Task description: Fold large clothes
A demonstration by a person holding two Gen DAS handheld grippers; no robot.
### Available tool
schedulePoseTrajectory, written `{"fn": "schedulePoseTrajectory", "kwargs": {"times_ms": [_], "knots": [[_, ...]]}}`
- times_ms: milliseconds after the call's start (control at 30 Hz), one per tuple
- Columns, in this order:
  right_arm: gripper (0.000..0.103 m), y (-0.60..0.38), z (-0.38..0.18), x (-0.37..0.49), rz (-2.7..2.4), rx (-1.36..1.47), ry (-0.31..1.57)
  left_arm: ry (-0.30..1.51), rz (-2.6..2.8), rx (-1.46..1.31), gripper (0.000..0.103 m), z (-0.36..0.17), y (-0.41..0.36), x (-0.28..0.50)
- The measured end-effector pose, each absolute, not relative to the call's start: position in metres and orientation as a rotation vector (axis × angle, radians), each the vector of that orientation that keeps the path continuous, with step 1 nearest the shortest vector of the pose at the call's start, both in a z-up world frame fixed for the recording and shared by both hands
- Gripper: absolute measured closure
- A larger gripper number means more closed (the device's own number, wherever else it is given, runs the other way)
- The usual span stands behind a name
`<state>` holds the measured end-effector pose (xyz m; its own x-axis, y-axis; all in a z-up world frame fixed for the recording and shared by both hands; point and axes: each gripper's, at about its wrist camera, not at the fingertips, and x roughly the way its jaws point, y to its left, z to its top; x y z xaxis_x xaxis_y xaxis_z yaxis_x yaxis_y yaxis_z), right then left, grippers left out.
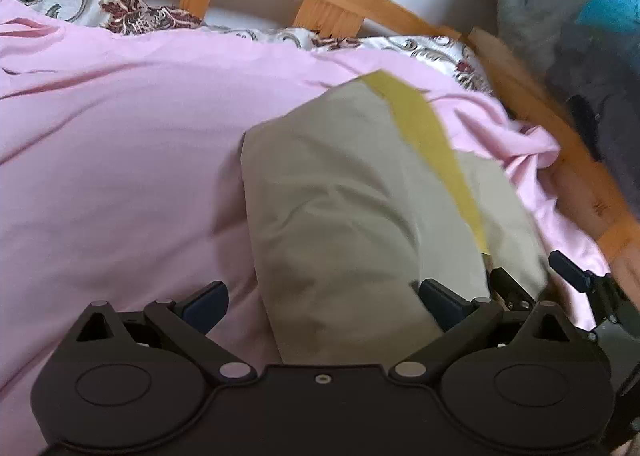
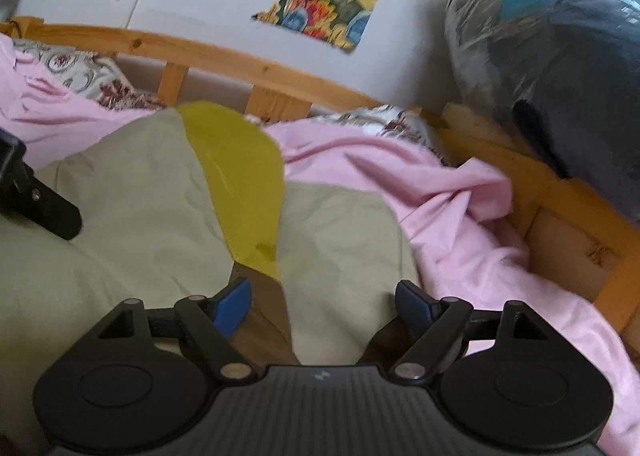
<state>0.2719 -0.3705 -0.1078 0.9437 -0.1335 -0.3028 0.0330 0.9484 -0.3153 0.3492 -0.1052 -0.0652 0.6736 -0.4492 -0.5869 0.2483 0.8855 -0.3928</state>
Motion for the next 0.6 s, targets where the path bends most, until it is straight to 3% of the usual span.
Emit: {"fn": "schedulePoseTrajectory", "kwargs": {"times_ms": [100, 233, 433, 600], "knots": [[0.012, -0.379, -0.094, 0.262, -0.064, -0.267, 0.279, 0.725, -0.478, -0.310, 0.001, -0.057, -0.103, 0.332], [0.011, -0.399, -0.079, 0.265, 0.000, -0.173, 0.308, 0.745, -0.540, -0.351, 0.001, -0.061, -0.103, 0.315], [0.007, -0.455, -0.059, 0.315, 0.174, 0.105, 0.476, 0.858, -0.625, -0.410, 0.001, -0.070, -0.103, 0.328], [0.005, -0.483, -0.059, 0.380, 0.219, 0.084, 0.589, 0.875, -0.636, -0.413, 0.001, -0.076, -0.106, 0.333]]}}
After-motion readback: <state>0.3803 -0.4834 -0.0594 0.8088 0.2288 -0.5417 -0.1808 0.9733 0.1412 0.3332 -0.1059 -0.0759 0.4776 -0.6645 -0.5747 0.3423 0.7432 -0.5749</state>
